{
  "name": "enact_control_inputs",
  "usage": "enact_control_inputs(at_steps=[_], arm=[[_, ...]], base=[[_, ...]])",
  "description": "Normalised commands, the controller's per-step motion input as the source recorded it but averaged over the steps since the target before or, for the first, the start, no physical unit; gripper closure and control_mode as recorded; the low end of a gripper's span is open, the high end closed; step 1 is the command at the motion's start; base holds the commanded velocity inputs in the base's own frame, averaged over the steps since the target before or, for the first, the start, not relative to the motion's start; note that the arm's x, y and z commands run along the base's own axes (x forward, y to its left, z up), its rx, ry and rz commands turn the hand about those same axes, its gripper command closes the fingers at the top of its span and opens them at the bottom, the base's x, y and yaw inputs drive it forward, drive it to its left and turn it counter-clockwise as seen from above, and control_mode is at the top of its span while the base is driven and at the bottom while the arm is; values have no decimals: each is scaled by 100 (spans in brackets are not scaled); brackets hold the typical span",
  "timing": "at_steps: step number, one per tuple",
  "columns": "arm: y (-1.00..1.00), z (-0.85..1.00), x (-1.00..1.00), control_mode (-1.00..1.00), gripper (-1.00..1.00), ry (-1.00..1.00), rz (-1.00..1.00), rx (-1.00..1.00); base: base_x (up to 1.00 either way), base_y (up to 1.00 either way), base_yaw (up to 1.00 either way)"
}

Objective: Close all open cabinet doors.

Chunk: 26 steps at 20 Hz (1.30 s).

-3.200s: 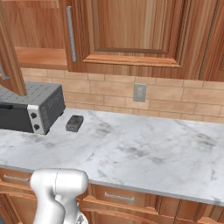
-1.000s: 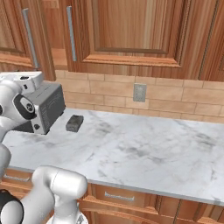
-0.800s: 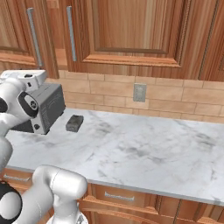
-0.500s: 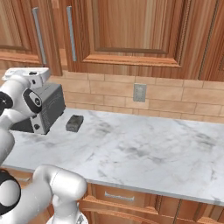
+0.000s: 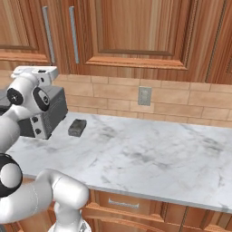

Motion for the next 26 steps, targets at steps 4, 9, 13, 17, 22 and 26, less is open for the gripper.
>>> enact_control_inputs(at_steps=[4, 9, 13, 17, 22, 26], arm=[[0, 0, 37, -100, -100, 0, 0, 2], [0, 0, 30, -100, -100, 0, 0, 1], [0, 2, 14, -100, -100, 3, 0, 0], [-1, 16, -23, -100, -100, 8, 0, 0], [-5, 27, -54, -100, -100, 16, 0, 0], [-12, 22, -42, -100, -100, 15, 0, 0]], base=[[0, 0, 0], [0, 0, 0], [0, 0, 0], [0, 0, 0], [0, 0, 0], [0, 0, 0]])
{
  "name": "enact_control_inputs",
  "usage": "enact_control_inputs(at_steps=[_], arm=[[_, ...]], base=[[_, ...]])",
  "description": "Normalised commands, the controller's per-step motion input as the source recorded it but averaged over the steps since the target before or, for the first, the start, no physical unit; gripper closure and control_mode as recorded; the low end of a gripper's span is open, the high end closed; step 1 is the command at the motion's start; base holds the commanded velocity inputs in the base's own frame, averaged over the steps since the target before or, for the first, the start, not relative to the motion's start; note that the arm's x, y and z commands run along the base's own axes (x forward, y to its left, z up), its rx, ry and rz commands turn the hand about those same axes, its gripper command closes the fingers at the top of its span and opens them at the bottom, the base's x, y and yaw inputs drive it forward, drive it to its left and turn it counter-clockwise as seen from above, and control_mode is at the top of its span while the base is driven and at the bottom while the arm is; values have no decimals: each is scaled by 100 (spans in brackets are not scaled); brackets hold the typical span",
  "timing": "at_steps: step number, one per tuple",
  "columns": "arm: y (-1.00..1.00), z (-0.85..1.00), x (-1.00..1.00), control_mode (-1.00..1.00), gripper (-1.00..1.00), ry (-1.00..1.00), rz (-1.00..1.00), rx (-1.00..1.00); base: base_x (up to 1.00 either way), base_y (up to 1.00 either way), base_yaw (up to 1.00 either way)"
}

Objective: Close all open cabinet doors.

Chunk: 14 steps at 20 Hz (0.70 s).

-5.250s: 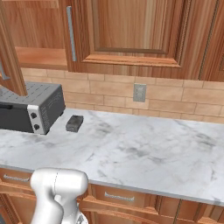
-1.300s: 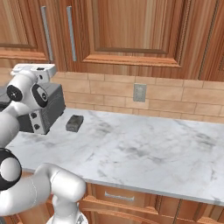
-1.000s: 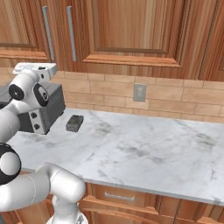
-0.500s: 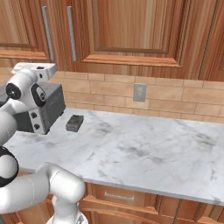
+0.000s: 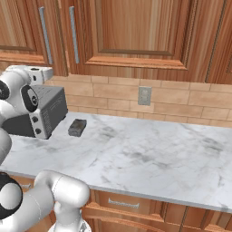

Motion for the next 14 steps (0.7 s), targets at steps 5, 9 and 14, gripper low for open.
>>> enact_control_inputs(at_steps=[5, 9, 14], arm=[[-20, 10, -4, -100, -100, 7, 0, 0], [-21, 0, 0, -100, -100, 1, 0, 0], [-5, 0, 1, -100, -100, 1, 0, 0]], base=[[0, 0, 0], [0, 0, 0], [0, 0, 0]])
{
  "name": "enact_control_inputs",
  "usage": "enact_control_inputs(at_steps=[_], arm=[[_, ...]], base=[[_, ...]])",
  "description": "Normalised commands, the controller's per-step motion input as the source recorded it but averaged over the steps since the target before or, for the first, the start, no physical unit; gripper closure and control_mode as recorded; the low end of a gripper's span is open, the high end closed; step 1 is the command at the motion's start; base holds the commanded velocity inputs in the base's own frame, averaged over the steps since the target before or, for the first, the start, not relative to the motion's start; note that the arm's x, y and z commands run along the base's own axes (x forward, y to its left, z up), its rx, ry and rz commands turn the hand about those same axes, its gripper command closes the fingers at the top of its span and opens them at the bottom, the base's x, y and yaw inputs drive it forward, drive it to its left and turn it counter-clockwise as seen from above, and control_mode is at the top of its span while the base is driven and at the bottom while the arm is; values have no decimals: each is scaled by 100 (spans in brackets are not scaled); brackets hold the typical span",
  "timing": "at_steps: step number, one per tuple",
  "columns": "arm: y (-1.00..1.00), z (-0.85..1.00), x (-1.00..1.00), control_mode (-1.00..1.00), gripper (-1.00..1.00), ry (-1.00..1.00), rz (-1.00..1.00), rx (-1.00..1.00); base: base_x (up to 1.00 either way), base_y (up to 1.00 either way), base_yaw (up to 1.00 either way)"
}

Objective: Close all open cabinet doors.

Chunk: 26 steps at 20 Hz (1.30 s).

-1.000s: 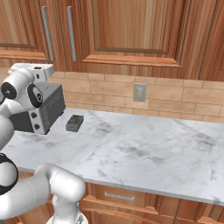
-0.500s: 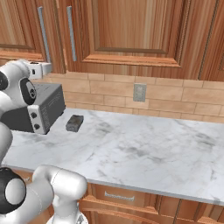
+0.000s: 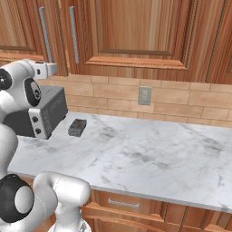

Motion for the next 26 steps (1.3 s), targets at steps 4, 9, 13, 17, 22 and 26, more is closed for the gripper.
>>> enact_control_inputs(at_steps=[4, 9, 13, 17, 22, 26], arm=[[-8, -5, 12, -100, -100, 0, 0, 0], [-37, -35, 0, -100, -100, -1, 0, 0], [-33, -45, 3, -100, -100, -6, 0, 0], [-28, -21, 12, -100, -100, -13, 0, 0], [-21, -4, 18, -100, -100, -15, 0, 0], [-13, 0, 17, -100, -100, -11, 0, 0]], base=[[0, 0, 0], [0, 0, 0], [0, 0, 0], [0, 0, 0], [0, 0, 0], [0, 0, 0]])
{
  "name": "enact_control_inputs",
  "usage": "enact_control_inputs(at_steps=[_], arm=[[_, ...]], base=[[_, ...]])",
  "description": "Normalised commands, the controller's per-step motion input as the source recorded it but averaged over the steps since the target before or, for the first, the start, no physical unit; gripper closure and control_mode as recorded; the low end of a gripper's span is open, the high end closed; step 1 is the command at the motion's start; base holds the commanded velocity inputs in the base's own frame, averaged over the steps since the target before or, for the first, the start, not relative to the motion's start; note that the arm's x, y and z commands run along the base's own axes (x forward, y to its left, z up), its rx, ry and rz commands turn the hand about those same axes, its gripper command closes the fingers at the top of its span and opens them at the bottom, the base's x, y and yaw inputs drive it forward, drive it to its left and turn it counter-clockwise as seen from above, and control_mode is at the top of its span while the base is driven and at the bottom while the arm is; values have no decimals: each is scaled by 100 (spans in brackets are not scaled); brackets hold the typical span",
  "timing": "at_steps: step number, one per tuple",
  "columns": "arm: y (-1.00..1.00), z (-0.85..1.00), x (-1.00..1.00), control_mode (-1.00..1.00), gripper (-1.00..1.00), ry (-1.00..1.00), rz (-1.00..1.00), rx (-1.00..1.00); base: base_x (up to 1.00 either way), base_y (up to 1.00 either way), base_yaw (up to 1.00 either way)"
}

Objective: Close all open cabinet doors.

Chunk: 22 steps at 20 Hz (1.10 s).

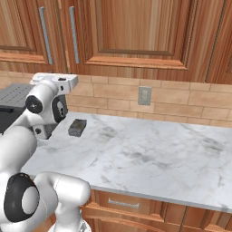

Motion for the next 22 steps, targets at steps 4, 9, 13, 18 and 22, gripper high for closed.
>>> enact_control_inputs(at_steps=[4, 9, 13, 18, 22], arm=[[-8, 0, 20, -100, -100, -7, 0, 0], [-3, 6, 21, -100, -100, -2, 0, 0], [0, 15, 21, -100, -100, 0, 0, 0], [0, 13, 13, -100, -100, 0, 0, 0], [0, 7, 13, -100, -100, 0, 0, 0]], base=[[0, 0, 0], [0, 0, 0], [0, 0, 0], [0, 0, 0], [0, 0, 0]])
